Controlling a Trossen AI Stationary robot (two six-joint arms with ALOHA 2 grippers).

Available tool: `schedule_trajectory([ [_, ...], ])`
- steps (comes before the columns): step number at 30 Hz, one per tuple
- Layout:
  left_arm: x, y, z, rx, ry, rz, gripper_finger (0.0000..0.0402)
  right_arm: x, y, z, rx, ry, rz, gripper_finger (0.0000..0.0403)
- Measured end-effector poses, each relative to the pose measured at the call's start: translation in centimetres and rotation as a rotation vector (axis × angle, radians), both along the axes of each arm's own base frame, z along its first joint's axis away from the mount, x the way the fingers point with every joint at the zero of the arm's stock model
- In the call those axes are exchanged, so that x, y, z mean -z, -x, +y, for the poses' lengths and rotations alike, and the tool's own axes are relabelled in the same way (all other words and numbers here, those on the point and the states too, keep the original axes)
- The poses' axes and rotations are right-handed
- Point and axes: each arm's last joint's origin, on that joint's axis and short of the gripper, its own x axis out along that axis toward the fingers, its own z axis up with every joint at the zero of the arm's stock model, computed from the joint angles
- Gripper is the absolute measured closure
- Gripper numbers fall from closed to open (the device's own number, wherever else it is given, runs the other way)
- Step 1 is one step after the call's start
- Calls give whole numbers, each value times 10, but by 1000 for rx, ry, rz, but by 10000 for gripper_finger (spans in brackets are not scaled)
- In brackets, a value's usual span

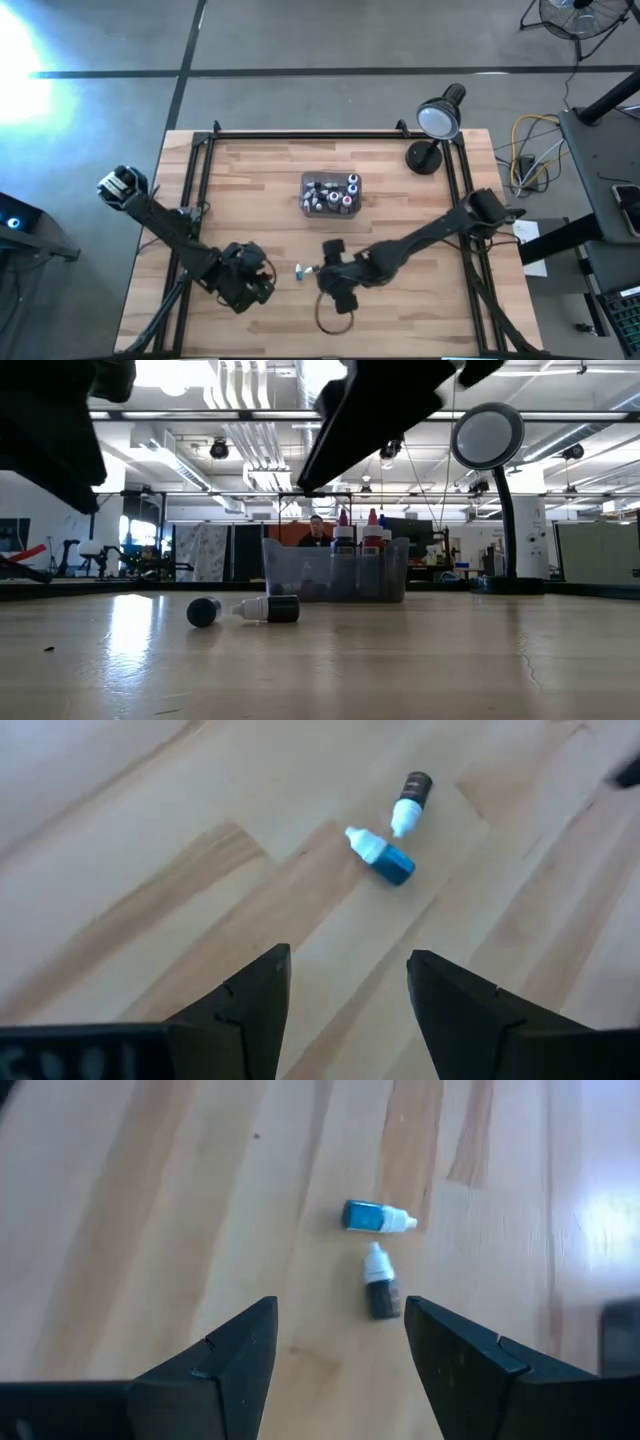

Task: Pick & Place food coloring
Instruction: Put the small brown food coloring bottle into the bin

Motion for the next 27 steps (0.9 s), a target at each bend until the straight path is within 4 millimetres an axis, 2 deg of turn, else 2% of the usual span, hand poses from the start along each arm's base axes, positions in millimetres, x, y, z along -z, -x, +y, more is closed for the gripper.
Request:
schedule_trajectory([
  [4,3,7,-6,-44,2,-34,223,9,-23,-13,-61,-16,26,189],
  [11,3,8,-4,-85,-5,-48,223,31,-57,-29,-55,-35,72,189],
  [17,7,14,0,-75,-21,-2,223,52,-65,-32,-70,-55,176,189],
  [23,19,30,14,-65,-19,44,223,67,-73,-31,-84,-58,203,190],
  [27,23,43,25,-68,5,49,223,68,-76,-32,-80,-61,198,202],
])
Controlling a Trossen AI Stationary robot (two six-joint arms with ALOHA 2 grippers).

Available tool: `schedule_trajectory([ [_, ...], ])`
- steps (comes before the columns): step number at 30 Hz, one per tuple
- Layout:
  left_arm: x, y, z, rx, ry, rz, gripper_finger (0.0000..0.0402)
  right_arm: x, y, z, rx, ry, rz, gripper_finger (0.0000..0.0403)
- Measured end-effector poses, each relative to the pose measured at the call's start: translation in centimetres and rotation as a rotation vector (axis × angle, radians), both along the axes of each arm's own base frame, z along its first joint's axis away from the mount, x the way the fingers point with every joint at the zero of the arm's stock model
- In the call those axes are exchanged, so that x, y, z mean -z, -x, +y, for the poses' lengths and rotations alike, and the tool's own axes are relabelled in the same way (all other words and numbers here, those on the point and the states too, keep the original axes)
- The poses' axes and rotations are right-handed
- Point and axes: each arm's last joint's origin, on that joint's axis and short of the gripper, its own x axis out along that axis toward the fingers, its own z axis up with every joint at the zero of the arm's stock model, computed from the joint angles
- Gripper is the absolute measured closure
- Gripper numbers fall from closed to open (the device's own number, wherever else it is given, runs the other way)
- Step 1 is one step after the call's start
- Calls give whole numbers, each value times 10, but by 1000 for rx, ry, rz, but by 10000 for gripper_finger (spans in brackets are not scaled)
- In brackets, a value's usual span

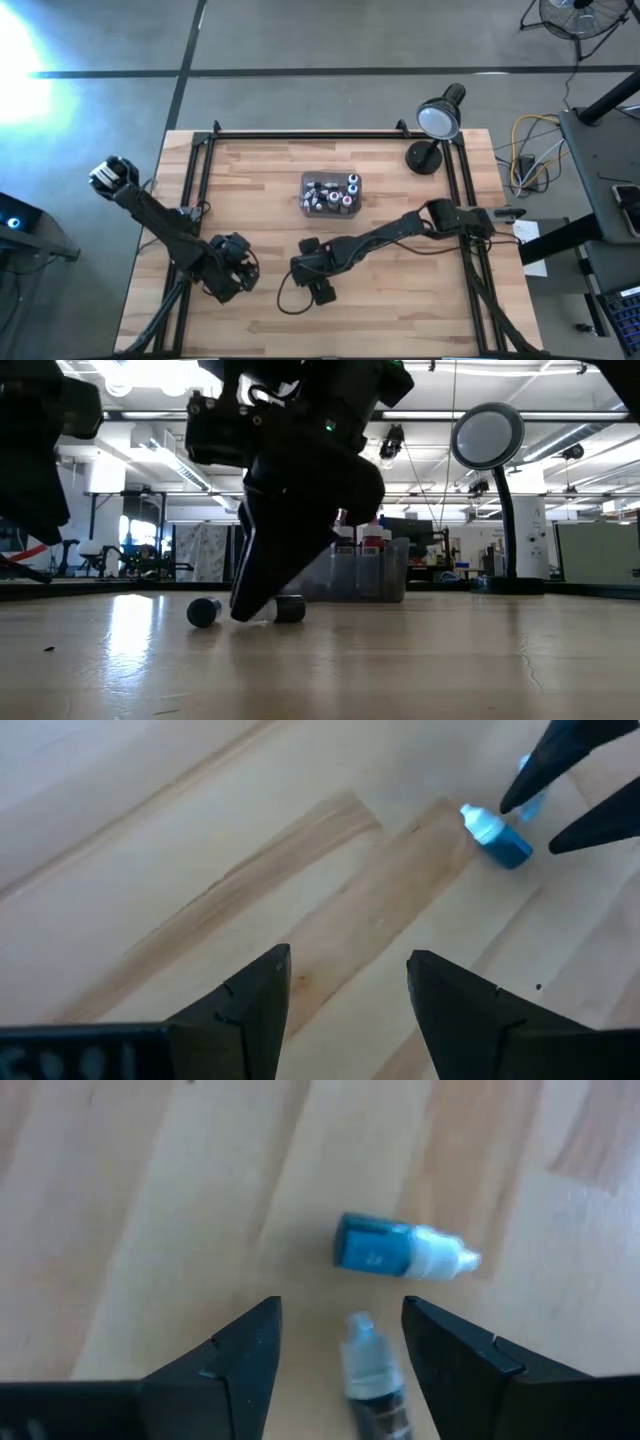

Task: Pick & Place food coloring
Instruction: Put the small brown food coloring bottle into the bin

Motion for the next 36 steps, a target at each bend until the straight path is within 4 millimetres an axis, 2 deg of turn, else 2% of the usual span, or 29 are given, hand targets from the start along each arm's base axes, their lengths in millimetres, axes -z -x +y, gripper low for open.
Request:
schedule_trajectory([
  [7,4,21,19,-36,63,-58,223,4,0,-17,61,4,47,255],
  [15,7,34,32,-39,102,-101,223,5,2,-22,40,15,75,312],
  [21,6,34,32,-47,97,-128,223,-2,2,-36,200,-29,87,356],
  [24,6,33,32,-53,90,-144,223,-22,3,-48,324,11,24,356],
  [28,5,32,31,-60,95,-176,223,-79,12,-68,491,162,-158,336],
  [31,3,30,30,-65,105,-203,223,-110,23,-97,617,272,-227,327],
  [36,1,28,30,-86,90,-255,223,-140,39,-149,752,301,-252,322],
])
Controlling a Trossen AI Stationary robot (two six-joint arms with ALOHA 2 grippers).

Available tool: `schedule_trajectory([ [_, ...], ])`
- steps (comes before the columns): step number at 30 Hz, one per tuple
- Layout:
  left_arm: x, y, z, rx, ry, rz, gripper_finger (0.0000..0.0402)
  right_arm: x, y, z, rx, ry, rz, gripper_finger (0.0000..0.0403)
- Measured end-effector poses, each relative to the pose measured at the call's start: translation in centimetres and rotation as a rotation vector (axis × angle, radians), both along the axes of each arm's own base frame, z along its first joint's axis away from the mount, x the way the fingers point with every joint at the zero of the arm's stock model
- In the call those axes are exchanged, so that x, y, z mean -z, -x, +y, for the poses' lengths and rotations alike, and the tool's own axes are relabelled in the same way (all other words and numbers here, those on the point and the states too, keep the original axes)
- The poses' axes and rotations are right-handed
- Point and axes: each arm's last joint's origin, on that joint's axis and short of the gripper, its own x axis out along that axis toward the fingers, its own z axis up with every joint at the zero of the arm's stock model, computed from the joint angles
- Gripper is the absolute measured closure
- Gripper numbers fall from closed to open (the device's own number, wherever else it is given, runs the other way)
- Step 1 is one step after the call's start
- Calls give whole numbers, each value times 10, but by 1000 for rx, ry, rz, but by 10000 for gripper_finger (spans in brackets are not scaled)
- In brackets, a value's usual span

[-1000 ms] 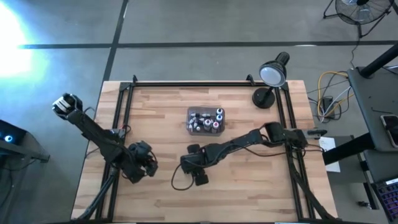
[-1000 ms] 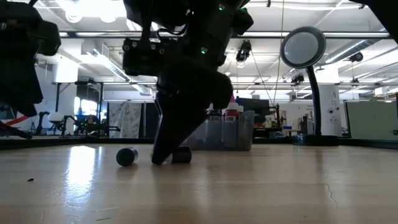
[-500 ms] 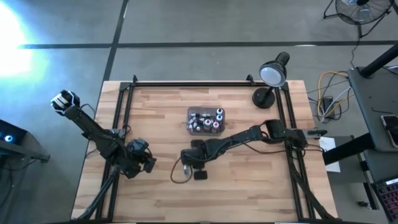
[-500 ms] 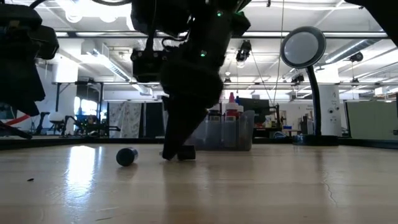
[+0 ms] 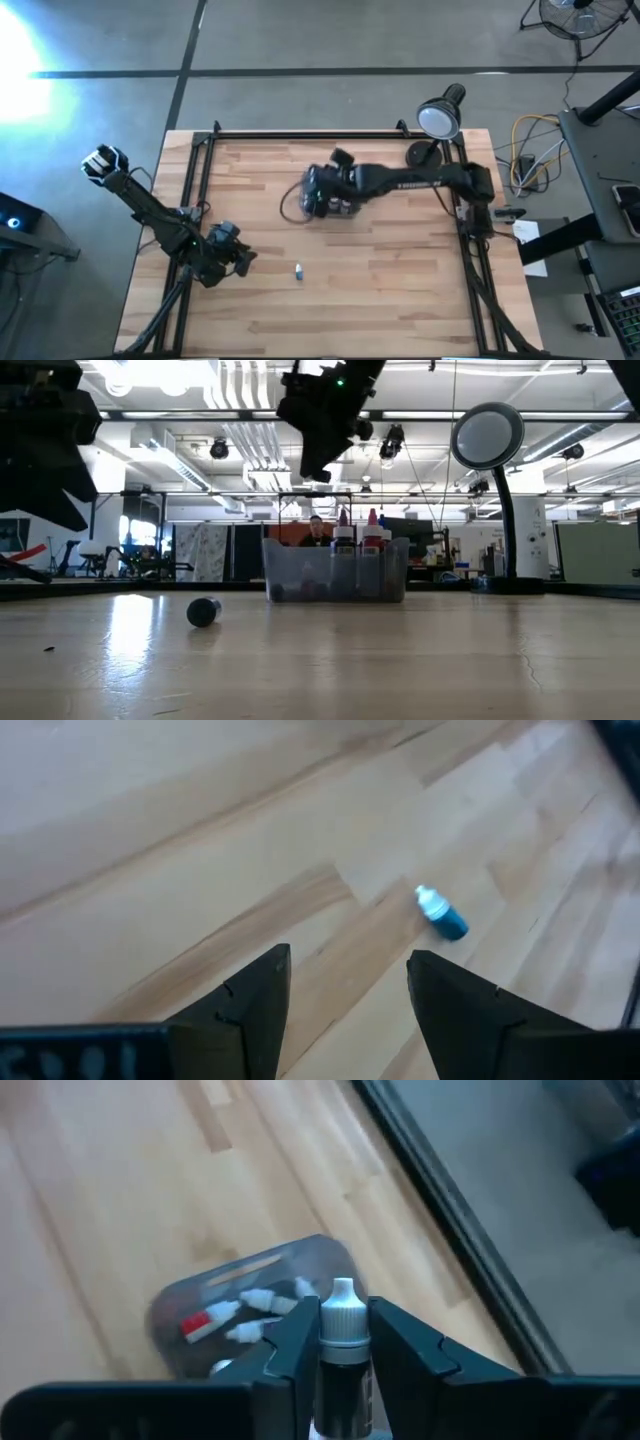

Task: Pick & Place food coloring
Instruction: Put the small brown food coloring bottle into the bin, then put the small blue food coloring bottle into the bin

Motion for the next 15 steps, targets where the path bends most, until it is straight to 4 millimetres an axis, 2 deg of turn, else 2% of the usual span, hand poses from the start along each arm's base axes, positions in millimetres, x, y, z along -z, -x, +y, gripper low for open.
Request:
schedule_trajectory([
  [4,-2,-2,-1,-13,6,-38,223,-3,5,-23,20,-112,-18,298],
  [8,-3,-3,-1,-18,8,-53,223,-19,11,-26,51,-178,-61,250],
  [12,-5,-5,-2,-31,3,-93,223,-34,20,-9,-13,-164,-56,204],
  [15,-9,-12,-3,22,-32,-137,223,-49,30,18,-105,-145,-61,183],
])
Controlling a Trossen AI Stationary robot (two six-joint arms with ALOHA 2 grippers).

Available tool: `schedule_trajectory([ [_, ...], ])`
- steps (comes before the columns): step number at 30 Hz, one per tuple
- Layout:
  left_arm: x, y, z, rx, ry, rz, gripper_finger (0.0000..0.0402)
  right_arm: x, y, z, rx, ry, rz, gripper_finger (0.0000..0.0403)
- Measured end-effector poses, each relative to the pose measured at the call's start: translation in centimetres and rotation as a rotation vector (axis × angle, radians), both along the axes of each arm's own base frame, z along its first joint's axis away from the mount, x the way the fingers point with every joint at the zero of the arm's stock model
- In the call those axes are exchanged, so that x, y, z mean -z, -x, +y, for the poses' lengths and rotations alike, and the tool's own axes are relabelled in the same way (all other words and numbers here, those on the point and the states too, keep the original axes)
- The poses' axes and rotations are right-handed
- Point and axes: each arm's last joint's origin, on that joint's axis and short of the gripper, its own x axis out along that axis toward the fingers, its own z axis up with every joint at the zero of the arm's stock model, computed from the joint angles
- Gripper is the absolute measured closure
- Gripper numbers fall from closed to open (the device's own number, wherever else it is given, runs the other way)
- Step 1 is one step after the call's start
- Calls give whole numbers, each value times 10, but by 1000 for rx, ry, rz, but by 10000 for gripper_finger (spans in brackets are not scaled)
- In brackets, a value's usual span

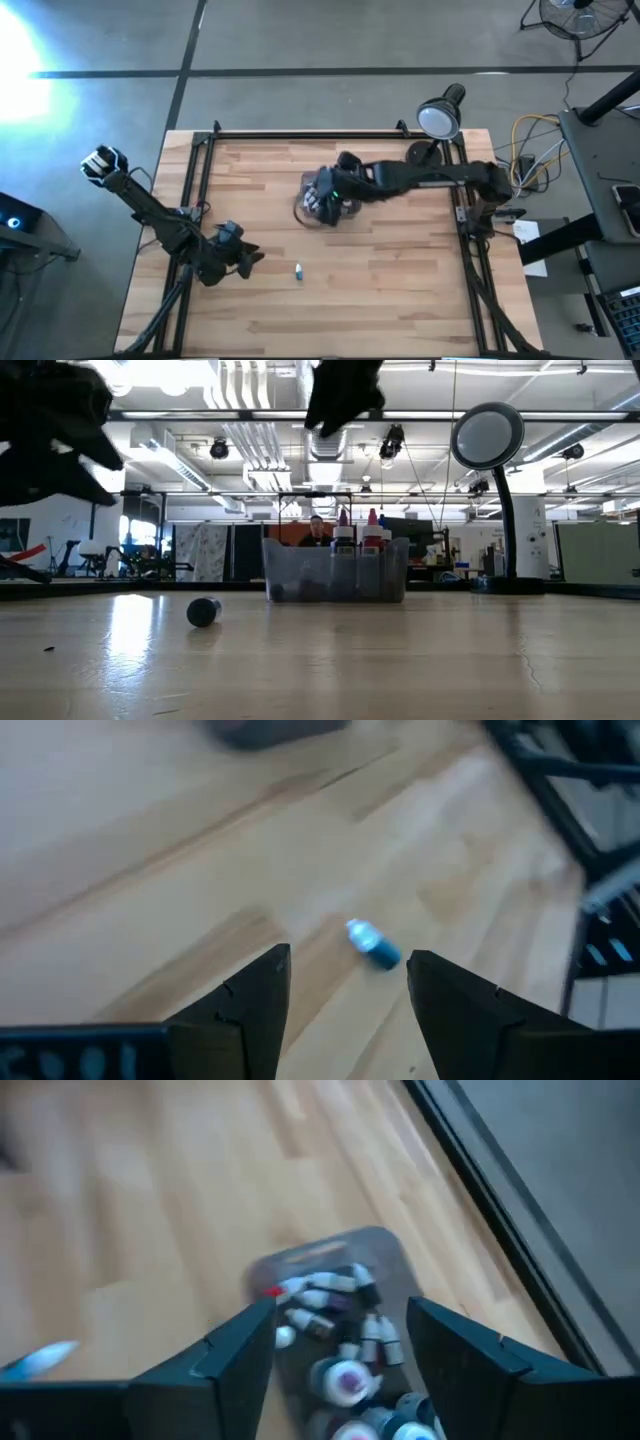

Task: Pick & Place food coloring
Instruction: Put the small blue food coloring bottle into the bin

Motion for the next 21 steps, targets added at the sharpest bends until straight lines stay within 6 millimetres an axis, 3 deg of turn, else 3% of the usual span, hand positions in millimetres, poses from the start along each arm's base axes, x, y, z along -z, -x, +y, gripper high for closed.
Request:
schedule_trajectory([
  [3,-4,-12,-1,95,-115,-43,223,-9,13,31,-83,10,27,171],
  [7,-1,-30,1,288,-273,-22,223,3,28,68,-82,-48,138,167],
  [9,7,-41,13,287,-138,48,223,8,36,80,52,-148,155,169],
  [13,30,-62,38,136,293,202,223,18,57,94,463,-307,171,169],
  [17,33,-81,35,107,345,232,223,24,73,115,656,-350,163,167],
  [21,26,-102,17,116,330,247,223,27,89,133,760,-329,187,171],
])
